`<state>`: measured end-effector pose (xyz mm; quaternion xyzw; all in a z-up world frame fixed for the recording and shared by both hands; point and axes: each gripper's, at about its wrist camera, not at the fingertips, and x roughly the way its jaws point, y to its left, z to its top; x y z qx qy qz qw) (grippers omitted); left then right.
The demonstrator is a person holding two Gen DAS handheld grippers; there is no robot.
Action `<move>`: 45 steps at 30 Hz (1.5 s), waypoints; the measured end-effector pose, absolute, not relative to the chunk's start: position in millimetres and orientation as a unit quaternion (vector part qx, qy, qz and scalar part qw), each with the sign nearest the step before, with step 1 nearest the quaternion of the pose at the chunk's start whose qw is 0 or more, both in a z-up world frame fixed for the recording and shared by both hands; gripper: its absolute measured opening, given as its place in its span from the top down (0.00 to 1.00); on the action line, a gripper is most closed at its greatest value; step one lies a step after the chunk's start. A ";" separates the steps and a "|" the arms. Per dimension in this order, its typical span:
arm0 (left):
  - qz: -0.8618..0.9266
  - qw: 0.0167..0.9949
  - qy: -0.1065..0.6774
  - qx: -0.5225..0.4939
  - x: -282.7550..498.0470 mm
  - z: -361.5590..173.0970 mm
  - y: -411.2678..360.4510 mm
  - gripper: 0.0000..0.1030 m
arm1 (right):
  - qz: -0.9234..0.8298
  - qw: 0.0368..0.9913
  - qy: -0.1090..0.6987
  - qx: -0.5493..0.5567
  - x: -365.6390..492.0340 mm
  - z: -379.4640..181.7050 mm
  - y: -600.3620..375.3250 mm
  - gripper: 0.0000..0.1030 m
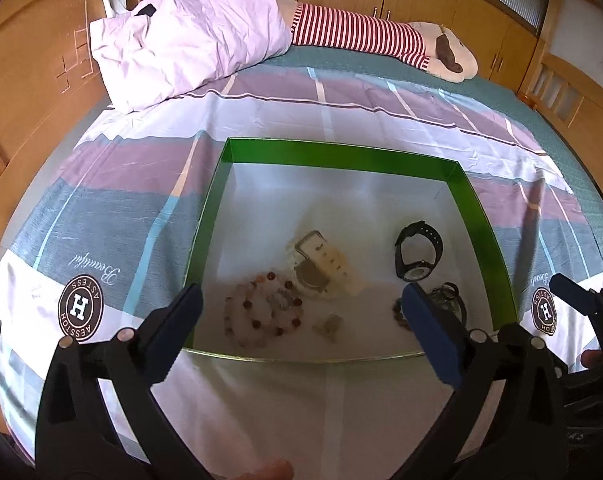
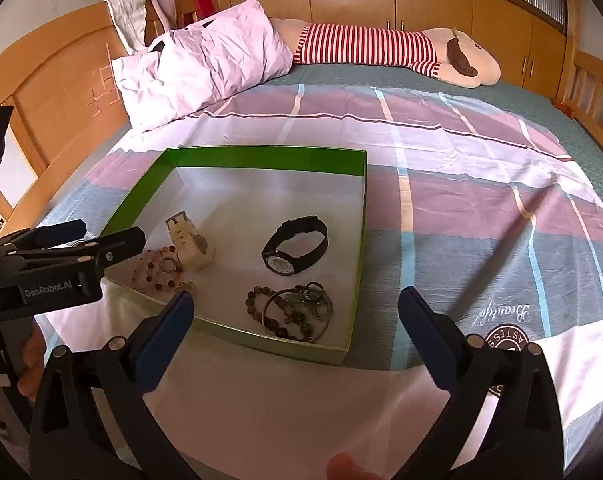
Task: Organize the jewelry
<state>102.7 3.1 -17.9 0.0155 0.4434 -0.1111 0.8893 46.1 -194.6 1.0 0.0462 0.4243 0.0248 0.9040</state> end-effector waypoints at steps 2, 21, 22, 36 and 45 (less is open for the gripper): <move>-0.111 0.889 0.444 0.019 101.9 -18.3 1.6 0.02 | 0.024 0.903 0.426 0.046 46.6 0.2 -194.8 0.01; -0.113 0.886 0.448 0.032 99.9 -19.8 -4.3 0.02 | 0.024 0.902 0.429 0.040 47.2 -4.0 -191.4 0.01; -0.112 0.886 0.448 0.033 99.9 -19.8 -4.5 0.02 | 0.024 0.902 0.430 0.039 47.2 -4.5 -191.6 0.01; -0.109 0.886 0.450 0.035 101.3 -20.2 -2.3 0.02 | 0.025 0.902 0.430 0.037 47.1 -6.2 -191.9 0.01; -0.108 0.885 0.451 0.036 101.2 -20.2 -1.5 0.02 | 0.025 0.901 0.431 0.036 46.7 -7.8 -191.1 0.01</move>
